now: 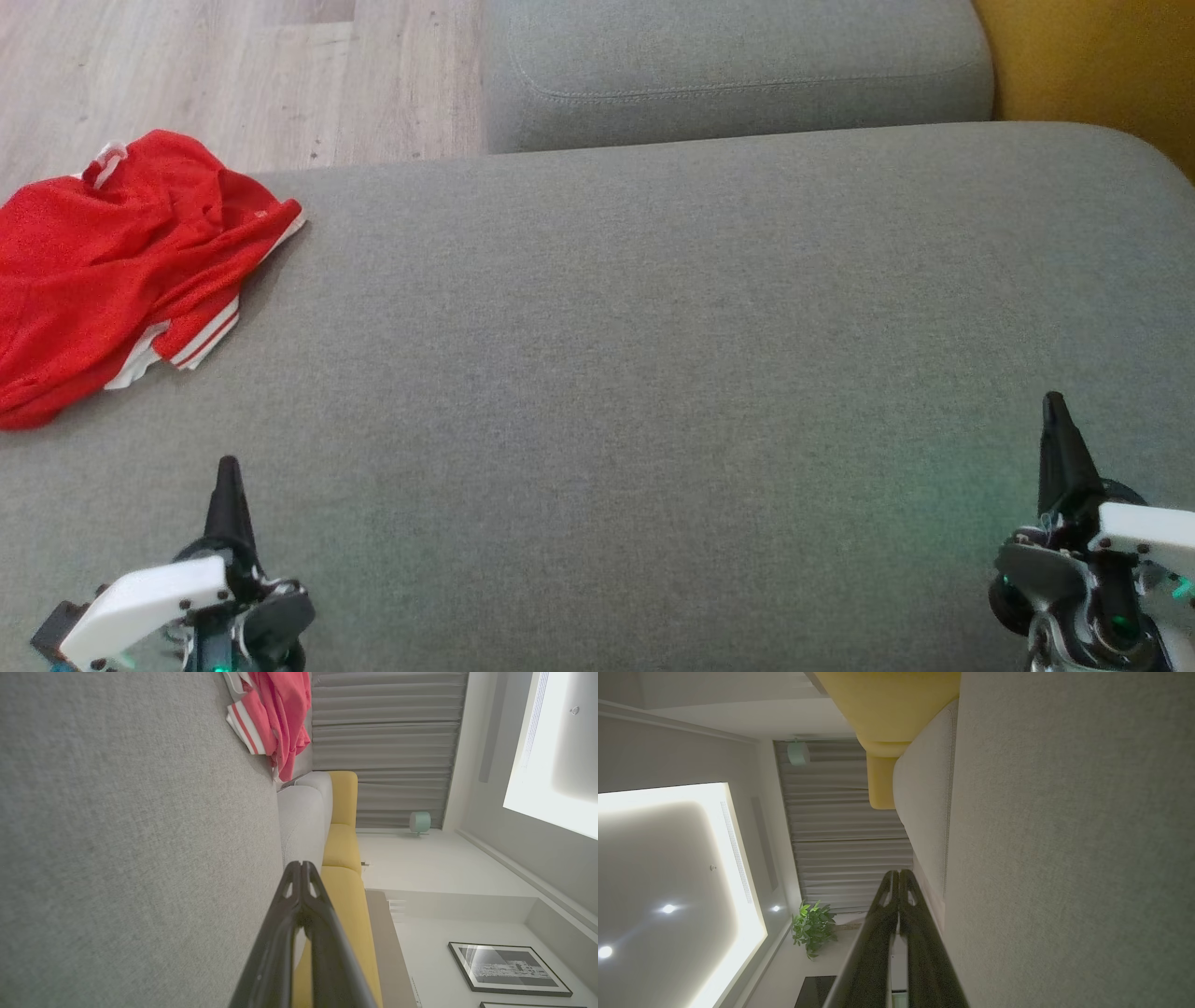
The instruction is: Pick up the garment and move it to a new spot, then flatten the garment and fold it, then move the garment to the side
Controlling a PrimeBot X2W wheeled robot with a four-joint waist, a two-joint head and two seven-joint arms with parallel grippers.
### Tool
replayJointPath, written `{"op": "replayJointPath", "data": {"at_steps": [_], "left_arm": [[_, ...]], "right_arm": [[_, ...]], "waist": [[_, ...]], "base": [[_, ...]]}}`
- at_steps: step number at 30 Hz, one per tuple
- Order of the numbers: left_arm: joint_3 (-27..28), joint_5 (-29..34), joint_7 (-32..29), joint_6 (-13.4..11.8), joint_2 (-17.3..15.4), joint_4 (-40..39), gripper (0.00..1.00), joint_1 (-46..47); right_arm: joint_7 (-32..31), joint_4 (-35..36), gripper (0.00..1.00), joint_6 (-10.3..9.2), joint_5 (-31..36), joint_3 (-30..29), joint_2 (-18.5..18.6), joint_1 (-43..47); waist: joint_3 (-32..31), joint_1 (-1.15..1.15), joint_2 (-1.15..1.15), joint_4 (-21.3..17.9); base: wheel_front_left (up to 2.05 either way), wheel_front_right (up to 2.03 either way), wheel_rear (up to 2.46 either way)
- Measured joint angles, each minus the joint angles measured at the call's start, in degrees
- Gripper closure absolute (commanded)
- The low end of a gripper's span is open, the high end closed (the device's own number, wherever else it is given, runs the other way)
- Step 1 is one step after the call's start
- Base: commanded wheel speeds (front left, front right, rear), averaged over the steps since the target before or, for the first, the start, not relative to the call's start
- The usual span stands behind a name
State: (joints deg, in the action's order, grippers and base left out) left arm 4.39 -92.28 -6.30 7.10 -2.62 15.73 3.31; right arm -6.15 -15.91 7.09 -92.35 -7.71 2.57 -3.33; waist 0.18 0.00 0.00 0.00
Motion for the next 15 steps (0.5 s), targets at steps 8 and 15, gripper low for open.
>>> {"op": "replayJointPath", "data": {"at_steps": [8,15], "left_arm": [[0.00,0.00,0.00,0.00,0.00,0.00,1.00,0.00],[0.00,0.00,0.00,0.00,0.00,0.00,1.00,0.00]], "right_arm": [[0.00,0.00,1.00,0.00,0.00,0.00,0.00,0.00],[0.00,0.00,1.00,0.00,0.00,0.00,0.00,0.00]], "waist": [[0.00,0.00,0.00,0.00],[0.00,0.00,0.00,0.00]], "base": [[0.00,0.00,0.00],[0.00,0.00,0.00]]}}
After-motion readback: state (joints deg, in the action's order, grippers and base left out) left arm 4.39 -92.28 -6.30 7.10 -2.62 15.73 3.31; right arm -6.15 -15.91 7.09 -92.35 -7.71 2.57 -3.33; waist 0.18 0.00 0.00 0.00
